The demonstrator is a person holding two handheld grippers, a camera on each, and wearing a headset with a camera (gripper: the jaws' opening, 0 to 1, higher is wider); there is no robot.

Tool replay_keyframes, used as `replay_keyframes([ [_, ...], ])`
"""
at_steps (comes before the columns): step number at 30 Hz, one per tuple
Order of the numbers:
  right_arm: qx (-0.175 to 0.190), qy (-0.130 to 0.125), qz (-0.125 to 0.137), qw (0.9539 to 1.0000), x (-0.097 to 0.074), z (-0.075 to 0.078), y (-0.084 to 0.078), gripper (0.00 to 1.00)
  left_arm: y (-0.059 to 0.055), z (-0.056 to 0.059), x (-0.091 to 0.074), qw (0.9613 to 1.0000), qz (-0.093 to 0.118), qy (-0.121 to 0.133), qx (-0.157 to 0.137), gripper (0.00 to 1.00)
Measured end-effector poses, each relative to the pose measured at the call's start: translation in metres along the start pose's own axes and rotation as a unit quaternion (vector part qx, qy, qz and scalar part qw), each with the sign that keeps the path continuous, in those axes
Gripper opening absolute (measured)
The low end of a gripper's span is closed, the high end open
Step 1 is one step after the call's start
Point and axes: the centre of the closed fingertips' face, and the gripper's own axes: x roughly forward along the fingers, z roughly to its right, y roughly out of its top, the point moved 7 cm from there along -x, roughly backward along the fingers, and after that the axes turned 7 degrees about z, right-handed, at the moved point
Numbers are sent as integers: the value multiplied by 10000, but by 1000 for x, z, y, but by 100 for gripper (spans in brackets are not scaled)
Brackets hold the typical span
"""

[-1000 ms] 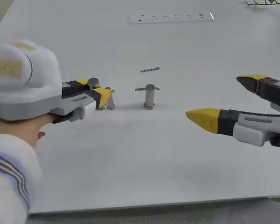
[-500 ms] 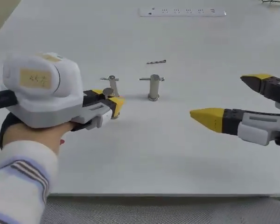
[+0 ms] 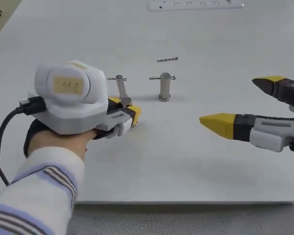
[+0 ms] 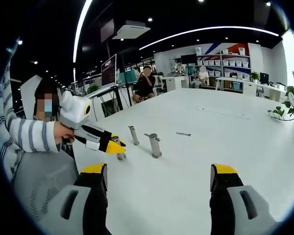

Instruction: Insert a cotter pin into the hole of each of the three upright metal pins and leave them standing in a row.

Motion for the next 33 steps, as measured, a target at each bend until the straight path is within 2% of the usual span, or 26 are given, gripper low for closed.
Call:
replay_keyframes([
  [3, -17, 15, 3, 10000, -1, 1, -1, 85, -3, 3, 2, 9998, -65, -71, 173, 10],
  [8, -24, -35, 18, 10000, -2, 4, -1, 85, -2, 6, 1, 9998, -108, -51, 171, 10],
  [13, -72, -42, 49, 10000, -2, 6, -1, 85, -3, 6, 1, 9999, -64, 74, -64, 10],
  [18, -88, -45, 50, 9999, -1, 7, -2, 85, -5, 10, 0, 10000, -73, 37, -40, 11],
  [23, -136, -37, 6, 9999, -1, 7, -5, 85, -5, 11, -2, 9995, -184, -238, -126, 12],
  [26, -180, -1, -25, 9998, -1, 8, -4, 85, 3, 10, -7, 9990, 14, -450, 46, 14],
  [27, -213, 17, -44, 9998, 0, 9, -4, 85, 6, 10, -10, 9981, 68, -589, 173, 16],
  [29, -285, 42, -95, 9995, 0, 12, -3, 85, 9, 9, -16, 9973, -18, -728, 75, 24],
  [31, -309, 74, -146, 9994, 1, 14, -2, 84, 10, 9, -20, 9955, -45, -923, 222, 41],
  [33, -418, 203, -331, 9984, 2, 18, 0, 80, 12, 7, -30, 9934, -2, -1066, 430, 54],
])
